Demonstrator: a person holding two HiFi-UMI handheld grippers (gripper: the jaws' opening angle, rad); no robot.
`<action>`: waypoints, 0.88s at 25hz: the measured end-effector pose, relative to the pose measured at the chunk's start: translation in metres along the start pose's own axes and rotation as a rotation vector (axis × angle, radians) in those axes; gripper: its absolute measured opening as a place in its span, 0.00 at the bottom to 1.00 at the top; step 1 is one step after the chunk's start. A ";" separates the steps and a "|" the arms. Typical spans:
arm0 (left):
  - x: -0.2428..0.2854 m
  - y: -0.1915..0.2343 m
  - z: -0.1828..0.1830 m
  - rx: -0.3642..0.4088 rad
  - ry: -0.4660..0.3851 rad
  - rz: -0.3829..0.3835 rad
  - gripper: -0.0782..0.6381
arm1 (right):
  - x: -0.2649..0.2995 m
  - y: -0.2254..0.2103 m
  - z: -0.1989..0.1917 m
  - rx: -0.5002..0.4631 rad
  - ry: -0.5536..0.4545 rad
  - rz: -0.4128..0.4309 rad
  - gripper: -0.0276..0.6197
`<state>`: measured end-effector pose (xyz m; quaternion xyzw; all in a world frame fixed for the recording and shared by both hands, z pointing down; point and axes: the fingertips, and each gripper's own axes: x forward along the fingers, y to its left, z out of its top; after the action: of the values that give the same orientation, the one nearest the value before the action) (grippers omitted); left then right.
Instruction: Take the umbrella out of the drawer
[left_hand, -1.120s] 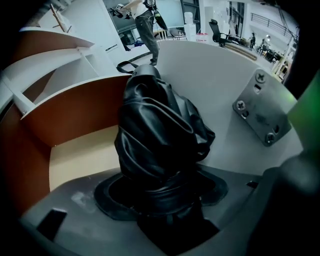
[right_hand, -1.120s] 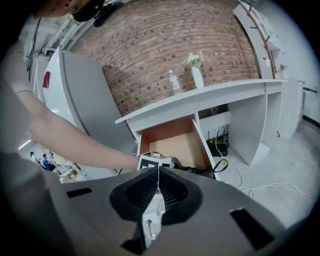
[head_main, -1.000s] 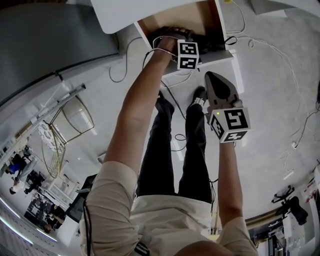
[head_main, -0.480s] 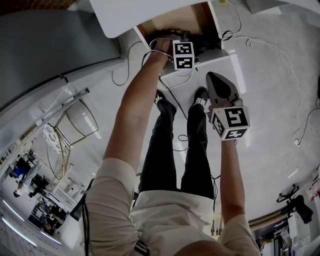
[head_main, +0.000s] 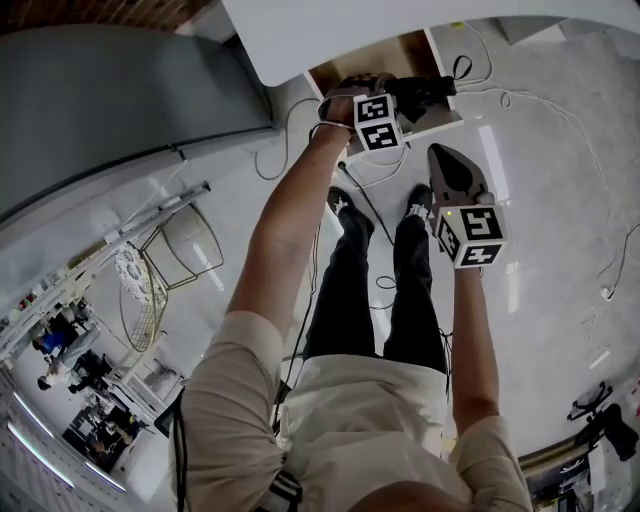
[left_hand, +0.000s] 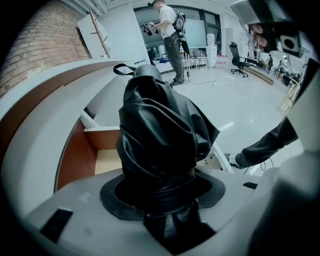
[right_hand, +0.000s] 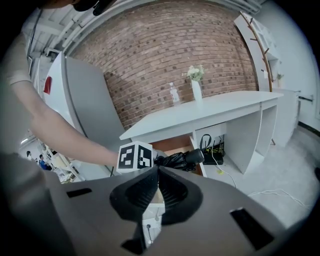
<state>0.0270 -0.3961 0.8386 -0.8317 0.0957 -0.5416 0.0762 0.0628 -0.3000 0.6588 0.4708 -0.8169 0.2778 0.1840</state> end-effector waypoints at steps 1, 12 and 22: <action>-0.009 0.000 0.000 -0.002 0.001 0.001 0.43 | -0.003 0.003 0.005 -0.003 -0.006 0.002 0.15; -0.114 -0.044 0.052 -0.365 -0.125 0.069 0.43 | -0.052 0.018 0.046 0.043 -0.063 -0.009 0.15; -0.227 -0.075 0.073 -0.694 -0.244 0.165 0.43 | -0.102 0.054 0.069 -0.025 -0.056 0.052 0.15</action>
<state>0.0100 -0.2668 0.6253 -0.8559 0.3304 -0.3660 -0.1559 0.0630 -0.2536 0.5328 0.4548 -0.8369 0.2591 0.1597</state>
